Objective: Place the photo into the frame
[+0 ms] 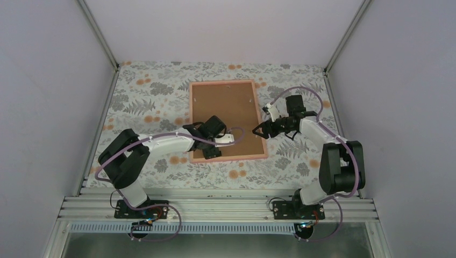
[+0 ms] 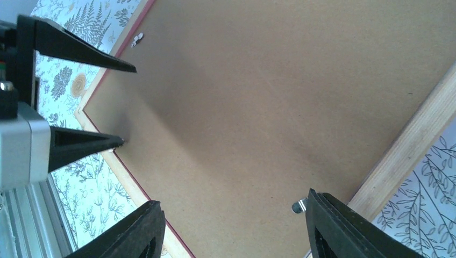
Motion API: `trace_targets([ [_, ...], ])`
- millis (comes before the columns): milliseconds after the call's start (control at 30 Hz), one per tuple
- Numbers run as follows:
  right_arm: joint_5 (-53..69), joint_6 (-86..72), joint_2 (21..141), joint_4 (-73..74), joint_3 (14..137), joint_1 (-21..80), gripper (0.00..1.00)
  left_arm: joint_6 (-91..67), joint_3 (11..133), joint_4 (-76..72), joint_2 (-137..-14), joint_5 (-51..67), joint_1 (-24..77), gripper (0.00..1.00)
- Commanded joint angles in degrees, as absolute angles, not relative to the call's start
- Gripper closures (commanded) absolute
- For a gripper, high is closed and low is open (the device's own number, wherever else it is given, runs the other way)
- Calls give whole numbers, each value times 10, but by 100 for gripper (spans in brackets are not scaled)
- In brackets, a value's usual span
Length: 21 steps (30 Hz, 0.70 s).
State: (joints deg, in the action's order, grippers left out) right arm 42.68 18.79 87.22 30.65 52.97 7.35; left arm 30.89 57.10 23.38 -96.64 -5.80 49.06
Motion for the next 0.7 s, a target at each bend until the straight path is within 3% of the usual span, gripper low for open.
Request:
trace_targets([
  [0,424,220,872,313,545,64,36,341,581,258,-935,-81,480,18],
  [367,456,265,820,293,502,83,40,293,605,285,-926,-1,491,18],
  [667,439,545,625,224,335,99,46,212,598,285,-942,27,464,18],
])
